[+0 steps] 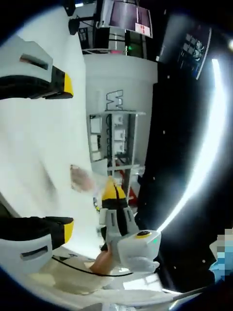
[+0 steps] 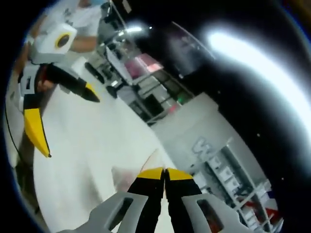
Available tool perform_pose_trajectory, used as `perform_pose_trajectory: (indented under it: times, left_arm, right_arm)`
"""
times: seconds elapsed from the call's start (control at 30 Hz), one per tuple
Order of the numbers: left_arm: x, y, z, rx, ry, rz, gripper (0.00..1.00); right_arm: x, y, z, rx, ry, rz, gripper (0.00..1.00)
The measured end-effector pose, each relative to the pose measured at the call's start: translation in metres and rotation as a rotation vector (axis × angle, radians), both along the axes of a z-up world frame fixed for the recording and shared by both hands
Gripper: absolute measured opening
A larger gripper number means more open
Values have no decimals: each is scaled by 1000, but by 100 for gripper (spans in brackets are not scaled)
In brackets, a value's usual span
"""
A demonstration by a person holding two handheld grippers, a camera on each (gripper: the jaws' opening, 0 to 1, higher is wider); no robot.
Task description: Open the resealable bag by pulling the two sides of the seal apart until the entire bag opening is separated and visibly accessible.
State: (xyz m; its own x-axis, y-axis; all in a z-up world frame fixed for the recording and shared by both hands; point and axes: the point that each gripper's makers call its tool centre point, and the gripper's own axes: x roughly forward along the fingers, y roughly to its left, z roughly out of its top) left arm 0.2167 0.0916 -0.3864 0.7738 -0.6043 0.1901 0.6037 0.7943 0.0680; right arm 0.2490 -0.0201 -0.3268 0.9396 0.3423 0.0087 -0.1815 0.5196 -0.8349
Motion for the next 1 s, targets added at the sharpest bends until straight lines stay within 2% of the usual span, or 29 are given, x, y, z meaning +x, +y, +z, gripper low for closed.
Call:
perform_pose_trajectory:
  times: [0.47,1.0]
  left_arm:
    - [0,7,-1,21,-13,33,100]
    - [0,11,-5,32,-7,46,100]
  right_arm:
    - [20,2,10,-52,-20,4,0]
    - [37,2,8,-84,-5,1,0]
